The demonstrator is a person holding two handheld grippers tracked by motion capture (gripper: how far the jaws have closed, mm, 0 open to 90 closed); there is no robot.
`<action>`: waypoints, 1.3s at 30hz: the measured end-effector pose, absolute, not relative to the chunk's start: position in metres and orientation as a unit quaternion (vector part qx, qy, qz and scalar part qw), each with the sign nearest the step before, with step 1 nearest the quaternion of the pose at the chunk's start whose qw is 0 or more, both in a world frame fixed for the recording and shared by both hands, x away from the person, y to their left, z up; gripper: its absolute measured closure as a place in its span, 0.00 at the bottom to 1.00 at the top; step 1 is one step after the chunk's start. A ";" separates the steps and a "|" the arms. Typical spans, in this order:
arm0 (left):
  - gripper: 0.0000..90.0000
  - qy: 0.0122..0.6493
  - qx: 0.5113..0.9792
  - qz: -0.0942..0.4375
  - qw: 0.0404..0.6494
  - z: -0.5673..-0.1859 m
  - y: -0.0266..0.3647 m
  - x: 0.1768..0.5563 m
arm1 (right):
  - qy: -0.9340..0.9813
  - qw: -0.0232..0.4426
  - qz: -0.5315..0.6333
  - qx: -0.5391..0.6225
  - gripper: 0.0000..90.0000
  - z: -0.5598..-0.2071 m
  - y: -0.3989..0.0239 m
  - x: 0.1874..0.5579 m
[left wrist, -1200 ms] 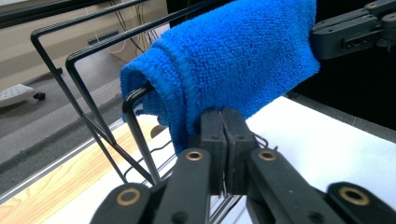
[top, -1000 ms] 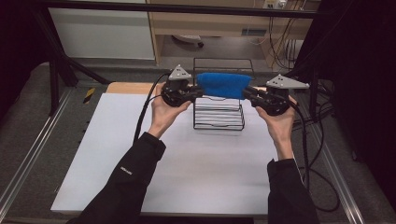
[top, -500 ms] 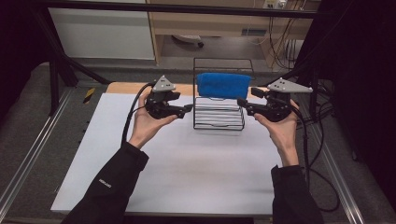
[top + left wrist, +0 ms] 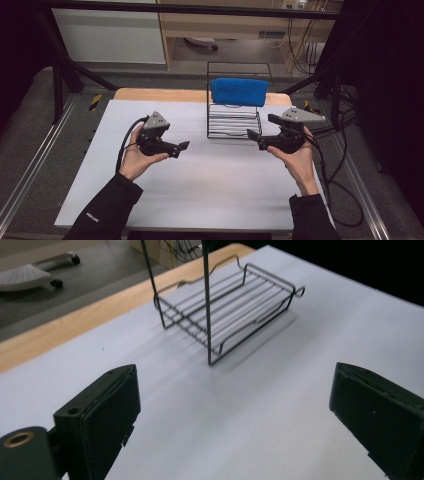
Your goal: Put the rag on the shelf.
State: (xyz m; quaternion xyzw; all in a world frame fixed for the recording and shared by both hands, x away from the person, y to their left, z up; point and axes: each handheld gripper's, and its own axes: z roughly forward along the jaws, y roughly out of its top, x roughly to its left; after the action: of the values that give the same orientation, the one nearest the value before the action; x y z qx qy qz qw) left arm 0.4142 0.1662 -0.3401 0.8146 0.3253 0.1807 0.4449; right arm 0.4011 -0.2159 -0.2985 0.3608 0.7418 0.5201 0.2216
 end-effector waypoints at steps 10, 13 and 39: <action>0.08 0.345 0.810 0.174 0.441 -0.380 0.202 0.389 | 0.752 0.177 0.504 0.386 0.03 -0.360 -0.222 0.390; 0.09 0.352 0.804 0.172 0.447 -0.389 0.213 0.383 | 0.757 0.159 0.498 0.392 0.01 -0.377 -0.224 0.387; 0.09 0.365 0.809 0.162 0.432 -0.441 0.264 0.355 | 0.789 0.117 0.445 0.406 0.01 -0.445 -0.268 0.354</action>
State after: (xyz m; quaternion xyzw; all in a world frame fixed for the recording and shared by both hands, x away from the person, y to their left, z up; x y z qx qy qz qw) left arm 0.3553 0.2641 -0.4410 0.8090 0.3645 0.1624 0.4316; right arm 0.3543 -0.2681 -0.4453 0.4063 0.7894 0.4449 0.1174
